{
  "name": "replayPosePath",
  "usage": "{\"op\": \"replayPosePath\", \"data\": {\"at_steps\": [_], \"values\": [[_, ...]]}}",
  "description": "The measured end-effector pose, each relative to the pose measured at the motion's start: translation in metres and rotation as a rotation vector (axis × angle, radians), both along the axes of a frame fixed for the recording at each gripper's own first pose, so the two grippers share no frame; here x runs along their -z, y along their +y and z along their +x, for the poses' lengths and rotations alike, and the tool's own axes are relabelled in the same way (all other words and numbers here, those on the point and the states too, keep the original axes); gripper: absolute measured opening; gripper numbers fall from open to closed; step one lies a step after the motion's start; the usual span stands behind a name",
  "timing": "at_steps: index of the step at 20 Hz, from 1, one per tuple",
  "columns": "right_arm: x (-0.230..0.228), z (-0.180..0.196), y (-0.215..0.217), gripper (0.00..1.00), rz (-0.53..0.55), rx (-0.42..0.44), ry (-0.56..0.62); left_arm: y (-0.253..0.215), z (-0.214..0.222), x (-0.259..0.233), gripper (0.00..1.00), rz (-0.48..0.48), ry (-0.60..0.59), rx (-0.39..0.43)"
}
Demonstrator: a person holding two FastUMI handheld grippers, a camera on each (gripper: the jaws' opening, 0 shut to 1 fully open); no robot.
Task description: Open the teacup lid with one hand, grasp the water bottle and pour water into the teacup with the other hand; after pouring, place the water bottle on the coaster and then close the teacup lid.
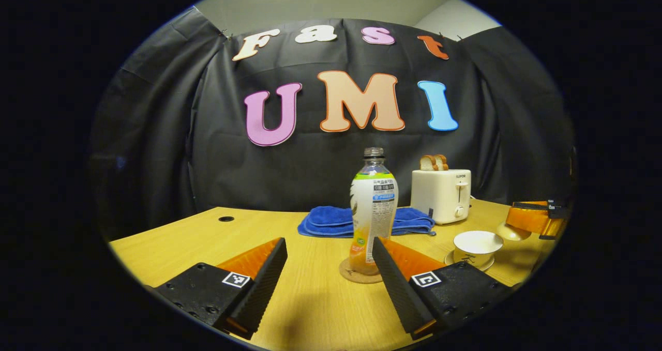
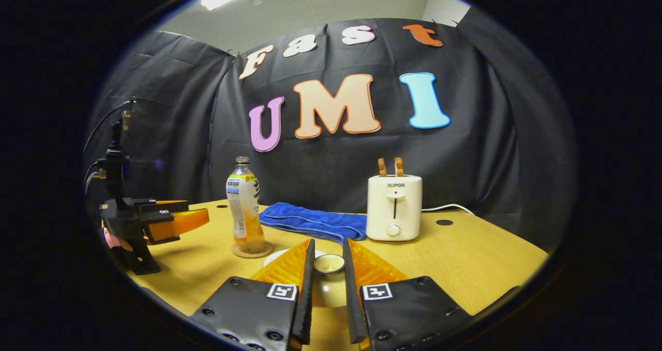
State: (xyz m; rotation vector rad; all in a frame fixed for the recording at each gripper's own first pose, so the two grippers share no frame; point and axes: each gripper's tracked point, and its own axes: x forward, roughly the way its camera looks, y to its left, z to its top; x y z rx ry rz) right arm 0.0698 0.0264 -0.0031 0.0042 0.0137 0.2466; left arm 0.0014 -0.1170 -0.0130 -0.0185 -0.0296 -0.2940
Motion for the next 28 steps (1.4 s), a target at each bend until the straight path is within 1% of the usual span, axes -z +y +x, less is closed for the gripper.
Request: {"op": "replayPosePath", "data": {"at_steps": [3, 4, 5, 6, 7, 10, 12, 13, 14, 15, 16, 19, 23, 27, 28], "values": [[0.001, 0.008, 0.022, 0.3, 0.003, -0.054, 0.005, 0.01, -0.01, 0.001, 0.96, -0.002, -0.002, -0.008], [0.001, 0.011, 0.027, 0.32, 0.003, -0.068, 0.007, 0.014, -0.011, 0.0, 0.96, -0.001, -0.003, -0.019], [0.002, 0.015, 0.032, 0.31, 0.004, -0.08, 0.008, 0.017, -0.01, 0.002, 0.97, -0.002, 0.0, -0.033], [0.003, 0.019, 0.036, 0.3, 0.003, -0.082, 0.011, 0.021, -0.011, 0.001, 0.96, -0.001, -0.001, -0.043], [0.004, 0.023, 0.038, 0.33, 0.001, -0.081, 0.019, 0.021, -0.011, 0.002, 0.96, 0.0, -0.001, -0.05], [0.012, 0.032, 0.041, 0.3, -0.01, -0.068, 0.06, 0.022, -0.012, 0.002, 0.96, 0.0, -0.001, -0.051], [0.015, 0.035, 0.042, 0.33, -0.019, -0.067, 0.086, 0.021, -0.012, 0.002, 0.96, -0.001, -0.001, -0.051], [0.017, 0.035, 0.043, 0.3, -0.023, -0.071, 0.096, 0.021, -0.012, 0.003, 0.97, -0.001, -0.001, -0.049], [0.019, 0.036, 0.043, 0.33, -0.027, -0.07, 0.106, 0.021, -0.013, 0.002, 0.96, -0.001, 0.0, -0.049], [0.021, 0.036, 0.043, 0.33, -0.03, -0.07, 0.117, 0.021, -0.012, 0.003, 0.96, 0.0, 0.0, -0.048], [0.023, 0.038, 0.044, 0.3, -0.033, -0.072, 0.128, 0.021, -0.011, 0.003, 0.96, -0.001, 0.0, -0.047], [0.026, 0.039, 0.043, 0.31, -0.041, -0.065, 0.152, 0.02, -0.011, 0.003, 0.96, -0.001, -0.001, -0.047], [0.028, 0.041, 0.044, 0.36, -0.042, -0.066, 0.161, 0.018, -0.012, 0.004, 0.96, -0.001, -0.002, -0.049], [0.03, 0.039, 0.042, 0.72, -0.035, -0.066, 0.171, 0.018, -0.011, 0.005, 0.96, -0.001, -0.002, -0.049], [0.029, 0.037, 0.042, 0.87, -0.033, -0.068, 0.168, 0.018, -0.011, 0.005, 0.96, -0.001, -0.003, -0.049]]}}
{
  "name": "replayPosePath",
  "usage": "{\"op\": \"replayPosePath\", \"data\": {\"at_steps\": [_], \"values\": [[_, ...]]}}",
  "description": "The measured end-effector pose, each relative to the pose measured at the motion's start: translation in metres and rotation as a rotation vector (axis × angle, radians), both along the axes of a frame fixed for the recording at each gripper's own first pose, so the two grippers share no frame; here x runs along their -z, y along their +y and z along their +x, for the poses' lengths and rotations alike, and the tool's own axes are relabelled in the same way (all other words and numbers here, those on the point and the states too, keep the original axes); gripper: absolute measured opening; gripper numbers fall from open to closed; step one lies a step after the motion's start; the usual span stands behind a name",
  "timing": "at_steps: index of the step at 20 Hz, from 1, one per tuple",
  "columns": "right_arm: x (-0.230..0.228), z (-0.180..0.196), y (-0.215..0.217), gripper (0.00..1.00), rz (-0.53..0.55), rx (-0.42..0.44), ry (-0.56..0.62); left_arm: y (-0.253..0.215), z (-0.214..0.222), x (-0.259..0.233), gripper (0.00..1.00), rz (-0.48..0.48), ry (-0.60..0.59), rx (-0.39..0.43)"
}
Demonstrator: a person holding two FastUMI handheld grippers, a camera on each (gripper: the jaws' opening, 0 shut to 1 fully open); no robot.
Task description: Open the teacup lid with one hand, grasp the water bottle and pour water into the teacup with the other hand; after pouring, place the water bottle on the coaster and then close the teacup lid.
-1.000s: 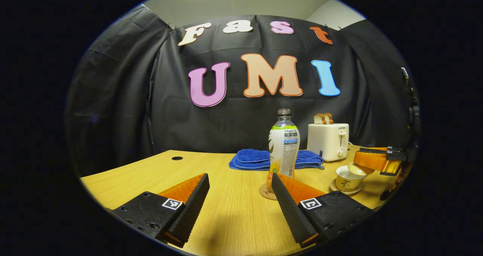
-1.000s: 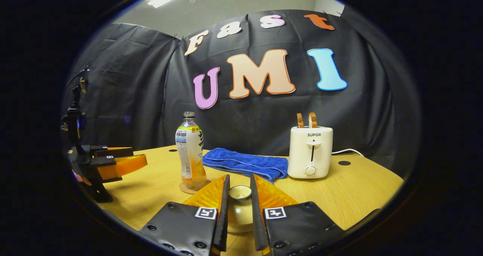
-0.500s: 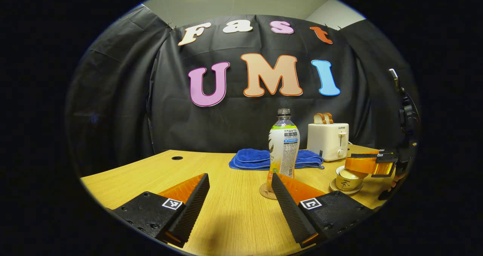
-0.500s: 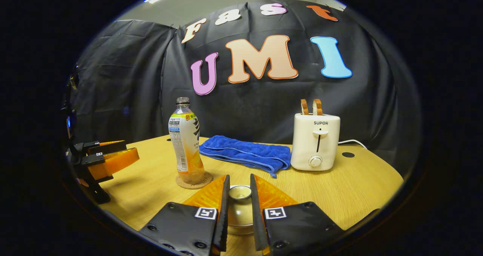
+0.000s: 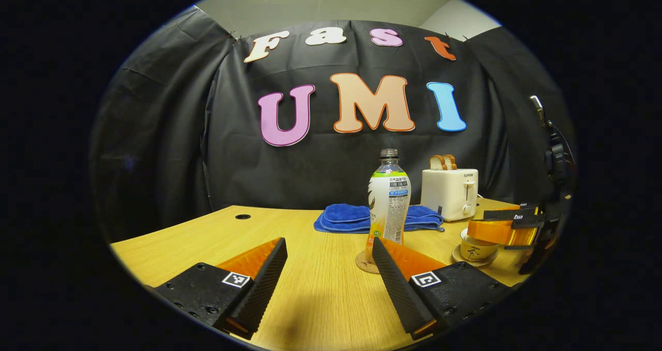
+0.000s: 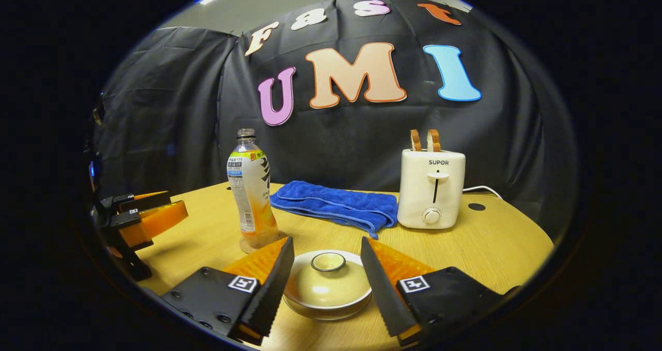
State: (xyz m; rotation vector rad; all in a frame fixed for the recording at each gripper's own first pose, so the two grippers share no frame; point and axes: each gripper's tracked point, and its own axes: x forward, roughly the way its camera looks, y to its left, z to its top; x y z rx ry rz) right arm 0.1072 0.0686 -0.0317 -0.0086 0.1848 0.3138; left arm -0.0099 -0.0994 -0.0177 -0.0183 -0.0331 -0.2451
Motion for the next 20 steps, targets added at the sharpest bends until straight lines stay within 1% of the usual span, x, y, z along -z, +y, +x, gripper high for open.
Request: {"op": "replayPosePath", "data": {"at_steps": [1, 4, 5, 6, 7, 10, 11, 12, 14, 15, 16, 17, 19, 20], "values": [[-0.002, -0.002, 0.0, 0.89, 0.002, -0.001, -0.007, 0.0, 0.001, 0.0, 0.96, 0.0, 0.0, 0.0], [-0.008, -0.01, -0.002, 0.93, 0.008, -0.003, -0.045, 0.0, 0.0, 0.0, 0.96, 0.0, -0.001, -0.001], [-0.011, -0.014, -0.003, 0.97, 0.01, -0.004, -0.061, 0.0, 0.001, 0.0, 0.96, 0.0, -0.001, -0.001], [-0.014, -0.018, -0.005, 0.93, 0.015, -0.002, -0.078, -0.001, 0.0, 0.0, 0.96, 0.0, -0.001, -0.001], [-0.017, -0.021, -0.007, 0.97, 0.022, 0.002, -0.095, -0.001, 0.001, 0.0, 0.96, 0.0, -0.001, -0.001], [-0.026, -0.032, -0.015, 0.97, 0.039, 0.017, -0.152, -0.001, 0.001, 0.0, 0.96, 0.0, -0.001, -0.001], [-0.032, -0.033, -0.021, 0.97, 0.039, 0.035, -0.179, -0.001, 0.001, 0.0, 0.96, 0.0, -0.001, -0.001], [-0.028, -0.035, -0.027, 0.97, 0.036, 0.056, -0.169, 0.0, 0.001, 0.0, 0.96, 0.0, -0.002, -0.003], [-0.03, -0.039, -0.036, 0.93, 0.033, 0.075, -0.173, 0.001, 0.0, 0.0, 0.96, 0.0, -0.002, -0.003], [-0.029, -0.04, -0.044, 0.97, 0.03, 0.098, -0.173, 0.0, 0.0, 0.0, 0.96, 0.0, -0.002, -0.004], [-0.03, -0.043, -0.055, 0.97, 0.027, 0.13, -0.176, 0.0, 0.0, -0.001, 0.96, 0.0, -0.002, -0.005], [-0.031, -0.044, -0.065, 0.93, 0.022, 0.165, -0.178, 0.001, 0.0, 0.0, 0.96, 0.0, -0.002, -0.006], [-0.032, -0.052, -0.087, 0.93, 0.012, 0.251, -0.184, 0.001, 0.001, 0.0, 0.96, -0.001, -0.002, -0.007], [-0.033, -0.056, -0.098, 0.97, 0.007, 0.294, -0.188, 0.001, 0.0, 0.0, 0.96, -0.001, -0.002, -0.008]]}}
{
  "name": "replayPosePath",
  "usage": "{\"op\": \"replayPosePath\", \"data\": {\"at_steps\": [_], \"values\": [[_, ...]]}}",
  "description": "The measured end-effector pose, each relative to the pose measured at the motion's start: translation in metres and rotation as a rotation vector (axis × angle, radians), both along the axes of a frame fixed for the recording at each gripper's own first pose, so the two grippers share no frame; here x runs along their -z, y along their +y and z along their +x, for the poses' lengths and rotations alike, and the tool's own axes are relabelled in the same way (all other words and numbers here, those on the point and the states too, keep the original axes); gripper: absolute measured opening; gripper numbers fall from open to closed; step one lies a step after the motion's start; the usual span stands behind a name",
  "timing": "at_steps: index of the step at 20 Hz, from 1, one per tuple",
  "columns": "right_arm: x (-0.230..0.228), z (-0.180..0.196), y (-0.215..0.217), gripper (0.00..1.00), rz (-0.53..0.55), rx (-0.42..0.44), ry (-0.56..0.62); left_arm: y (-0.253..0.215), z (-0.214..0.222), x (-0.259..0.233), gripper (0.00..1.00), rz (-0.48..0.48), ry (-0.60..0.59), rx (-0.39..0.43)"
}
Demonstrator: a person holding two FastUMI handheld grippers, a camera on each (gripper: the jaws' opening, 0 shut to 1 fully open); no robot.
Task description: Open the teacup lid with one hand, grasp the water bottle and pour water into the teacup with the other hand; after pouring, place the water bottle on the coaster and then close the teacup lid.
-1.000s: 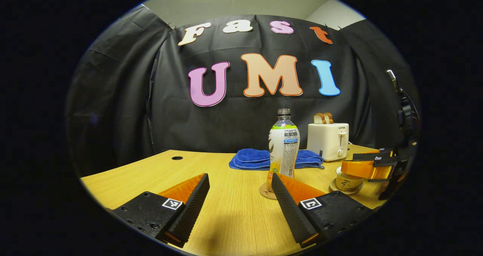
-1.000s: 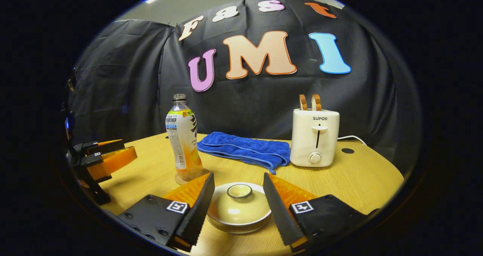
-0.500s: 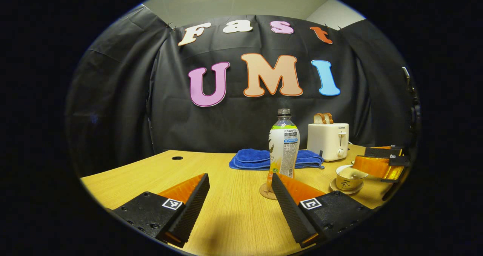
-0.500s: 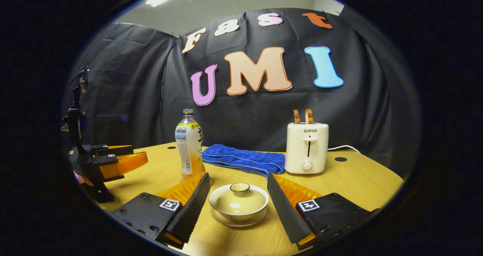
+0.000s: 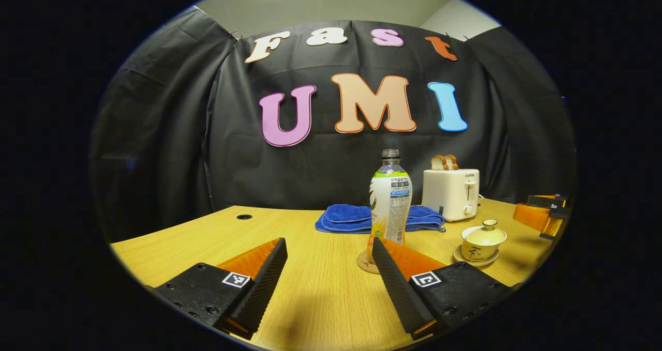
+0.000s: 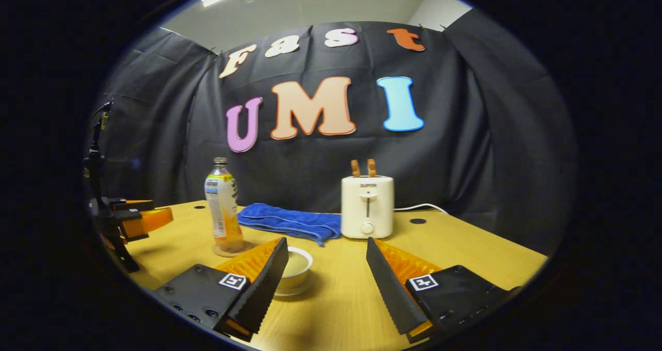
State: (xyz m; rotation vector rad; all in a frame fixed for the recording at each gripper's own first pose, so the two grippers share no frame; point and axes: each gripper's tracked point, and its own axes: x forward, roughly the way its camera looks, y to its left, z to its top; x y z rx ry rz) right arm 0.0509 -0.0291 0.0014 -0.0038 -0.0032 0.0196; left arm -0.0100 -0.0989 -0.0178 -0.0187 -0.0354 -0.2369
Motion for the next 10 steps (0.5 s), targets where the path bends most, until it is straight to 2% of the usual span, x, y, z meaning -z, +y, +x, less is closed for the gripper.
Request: {"op": "replayPosePath", "data": {"at_steps": [1, 2, 3, 4, 5, 7, 8, 10], "values": [[-0.001, -0.004, -0.012, 0.93, -0.002, 0.047, -0.003, 0.002, 0.0, -0.001, 0.96, 0.001, 0.0, -0.007], [-0.001, -0.007, -0.022, 0.97, -0.003, 0.091, -0.006, 0.005, -0.001, -0.001, 0.96, 0.001, -0.001, -0.021], [-0.002, -0.009, -0.031, 0.93, -0.004, 0.127, -0.008, 0.01, -0.001, 0.0, 0.96, 0.002, -0.001, -0.042], [-0.001, -0.012, -0.037, 0.93, -0.005, 0.155, -0.008, 0.016, -0.001, 0.0, 0.96, 0.004, 0.0, -0.069], [-0.002, -0.013, -0.04, 0.97, -0.006, 0.173, -0.009, 0.02, -0.001, 0.0, 0.97, 0.005, 0.002, -0.099], [-0.002, -0.016, -0.045, 0.93, -0.008, 0.204, -0.01, 0.034, -0.003, 0.0, 0.96, 0.008, 0.003, -0.174], [-0.002, -0.016, -0.049, 0.97, -0.008, 0.22, -0.011, 0.036, -0.005, 0.0, 0.96, 0.006, 0.004, -0.193], [-0.003, -0.017, -0.051, 0.93, -0.009, 0.238, -0.012, 0.036, -0.007, 0.001, 0.97, 0.001, 0.007, -0.203]]}}
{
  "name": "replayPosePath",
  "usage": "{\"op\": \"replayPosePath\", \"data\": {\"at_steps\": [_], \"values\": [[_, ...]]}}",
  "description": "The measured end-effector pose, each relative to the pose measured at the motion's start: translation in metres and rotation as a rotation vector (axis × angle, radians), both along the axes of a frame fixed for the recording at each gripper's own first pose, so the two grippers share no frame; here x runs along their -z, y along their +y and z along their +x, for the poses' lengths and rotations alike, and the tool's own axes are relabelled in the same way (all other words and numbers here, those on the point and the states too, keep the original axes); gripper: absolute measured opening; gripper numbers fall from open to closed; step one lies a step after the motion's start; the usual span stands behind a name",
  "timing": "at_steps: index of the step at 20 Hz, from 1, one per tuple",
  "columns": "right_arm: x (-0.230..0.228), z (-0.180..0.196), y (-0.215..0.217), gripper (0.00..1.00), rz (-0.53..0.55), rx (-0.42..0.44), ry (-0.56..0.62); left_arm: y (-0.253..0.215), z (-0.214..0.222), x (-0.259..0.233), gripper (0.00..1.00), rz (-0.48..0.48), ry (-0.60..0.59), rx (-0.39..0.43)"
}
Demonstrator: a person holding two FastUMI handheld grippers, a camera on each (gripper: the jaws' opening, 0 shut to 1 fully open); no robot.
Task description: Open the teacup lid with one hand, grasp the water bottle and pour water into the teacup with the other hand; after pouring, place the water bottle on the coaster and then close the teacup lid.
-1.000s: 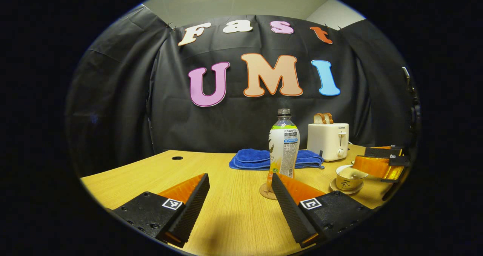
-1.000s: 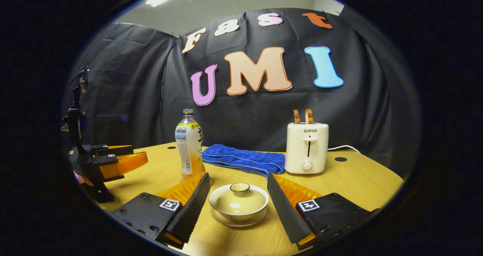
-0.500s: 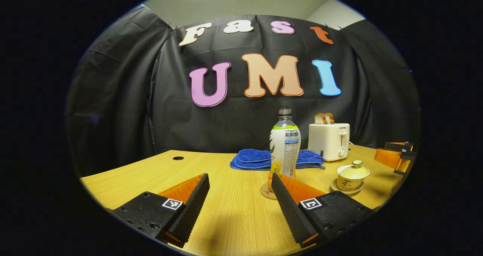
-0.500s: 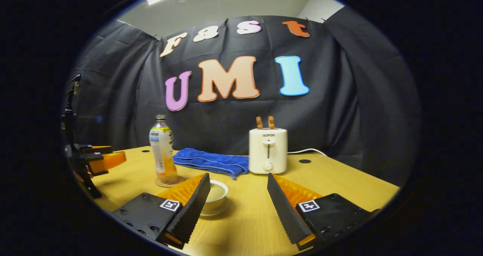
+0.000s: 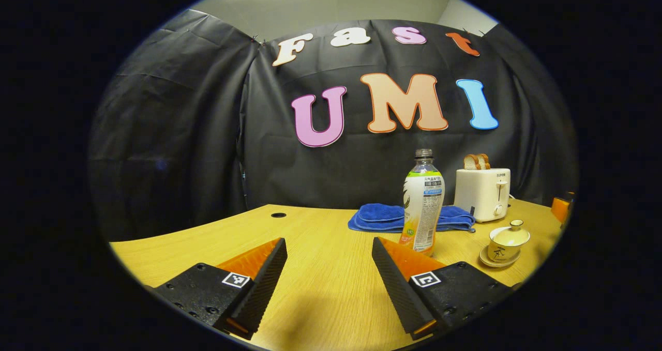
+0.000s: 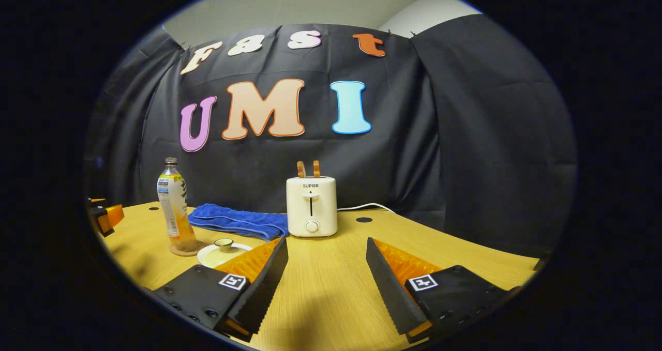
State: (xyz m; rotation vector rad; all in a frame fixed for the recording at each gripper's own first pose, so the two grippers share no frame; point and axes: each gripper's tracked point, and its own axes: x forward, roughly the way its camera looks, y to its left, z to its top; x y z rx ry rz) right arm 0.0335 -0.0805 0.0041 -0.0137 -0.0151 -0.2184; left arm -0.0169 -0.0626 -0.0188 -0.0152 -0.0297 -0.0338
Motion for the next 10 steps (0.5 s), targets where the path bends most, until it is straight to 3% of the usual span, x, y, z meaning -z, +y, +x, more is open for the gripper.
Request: {"op": "replayPosePath", "data": {"at_steps": [5, 6, 7, 8, 9, 10], "values": [[-0.0005, -0.0014, -0.0038, 0.93, -0.001, 0.017, -0.001, 0.0008, -0.0017, 0.0006, 0.96, -0.001, 0.001, -0.004], [-0.0002, -0.002, -0.0039, 0.97, -0.001, 0.016, -0.001, 0.0002, -0.0013, 0.0006, 0.97, -0.002, 0.001, -0.002], [-0.0005, -0.0022, -0.0034, 0.93, -0.001, 0.016, -0.001, 0.0001, -0.0013, 0.0009, 0.97, -0.002, 0.002, -0.001], [-0.0004, -0.0023, -0.0038, 1.0, -0.001, 0.015, -0.002, -0.0008, -0.0007, 0.0011, 0.97, -0.002, 0.001, 0.001], [-0.0002, -0.0029, -0.0035, 0.93, -0.001, 0.015, -0.002, -0.0009, -0.0007, 0.0009, 0.97, -0.002, 0.001, 0.003], [0.0002, -0.0028, -0.0035, 0.93, -0.001, 0.013, -0.002, -0.001, -0.0008, 0.0009, 0.96, -0.003, 0.001, 0.004]]}}
